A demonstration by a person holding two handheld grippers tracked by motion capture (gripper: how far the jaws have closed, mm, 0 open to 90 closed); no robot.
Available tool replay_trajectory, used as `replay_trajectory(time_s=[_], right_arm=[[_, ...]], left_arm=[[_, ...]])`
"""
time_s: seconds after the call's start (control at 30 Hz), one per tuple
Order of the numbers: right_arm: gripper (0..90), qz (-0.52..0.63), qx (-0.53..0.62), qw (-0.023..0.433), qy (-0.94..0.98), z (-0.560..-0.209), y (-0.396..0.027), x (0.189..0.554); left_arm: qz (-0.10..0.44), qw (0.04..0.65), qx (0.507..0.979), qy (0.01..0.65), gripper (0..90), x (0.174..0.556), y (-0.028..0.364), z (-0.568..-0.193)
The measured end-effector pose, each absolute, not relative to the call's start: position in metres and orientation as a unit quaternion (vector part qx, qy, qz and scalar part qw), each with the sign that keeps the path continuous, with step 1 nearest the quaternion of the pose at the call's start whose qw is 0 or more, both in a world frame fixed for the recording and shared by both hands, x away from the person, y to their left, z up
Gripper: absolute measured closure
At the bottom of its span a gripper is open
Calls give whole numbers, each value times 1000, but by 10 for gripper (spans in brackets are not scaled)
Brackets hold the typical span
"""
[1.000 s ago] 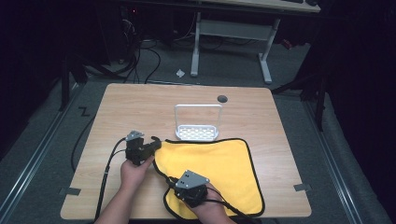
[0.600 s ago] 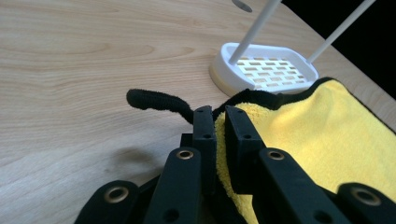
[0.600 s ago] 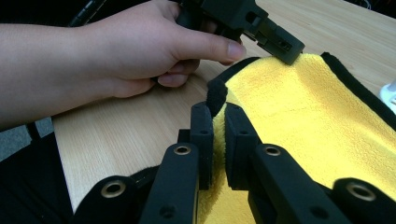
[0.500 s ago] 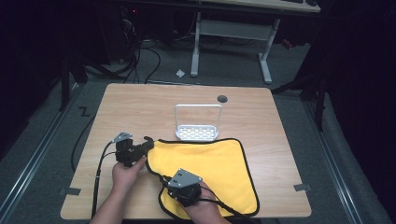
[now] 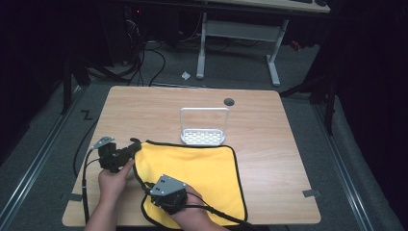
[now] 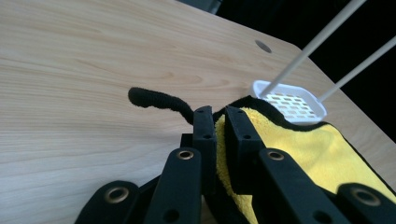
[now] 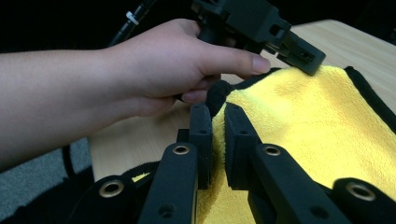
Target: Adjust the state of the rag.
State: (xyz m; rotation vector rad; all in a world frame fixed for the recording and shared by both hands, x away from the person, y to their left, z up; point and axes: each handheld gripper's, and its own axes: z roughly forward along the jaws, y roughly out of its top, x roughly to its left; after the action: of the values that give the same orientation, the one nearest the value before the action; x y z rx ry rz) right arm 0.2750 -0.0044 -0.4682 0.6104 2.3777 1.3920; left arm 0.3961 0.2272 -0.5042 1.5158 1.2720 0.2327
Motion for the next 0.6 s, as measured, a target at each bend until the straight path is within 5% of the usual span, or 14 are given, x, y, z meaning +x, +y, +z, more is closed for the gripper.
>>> replay_trajectory(time_s=[0.27,0.6], right_arm=[[841,494,195,160,833,-460,11,274],[839,483,215,188,828,-461,-36,271]], left_arm=[[101,539,632,547,832,387,243,-497],[118,526,659,524,832,394,188,-480]])
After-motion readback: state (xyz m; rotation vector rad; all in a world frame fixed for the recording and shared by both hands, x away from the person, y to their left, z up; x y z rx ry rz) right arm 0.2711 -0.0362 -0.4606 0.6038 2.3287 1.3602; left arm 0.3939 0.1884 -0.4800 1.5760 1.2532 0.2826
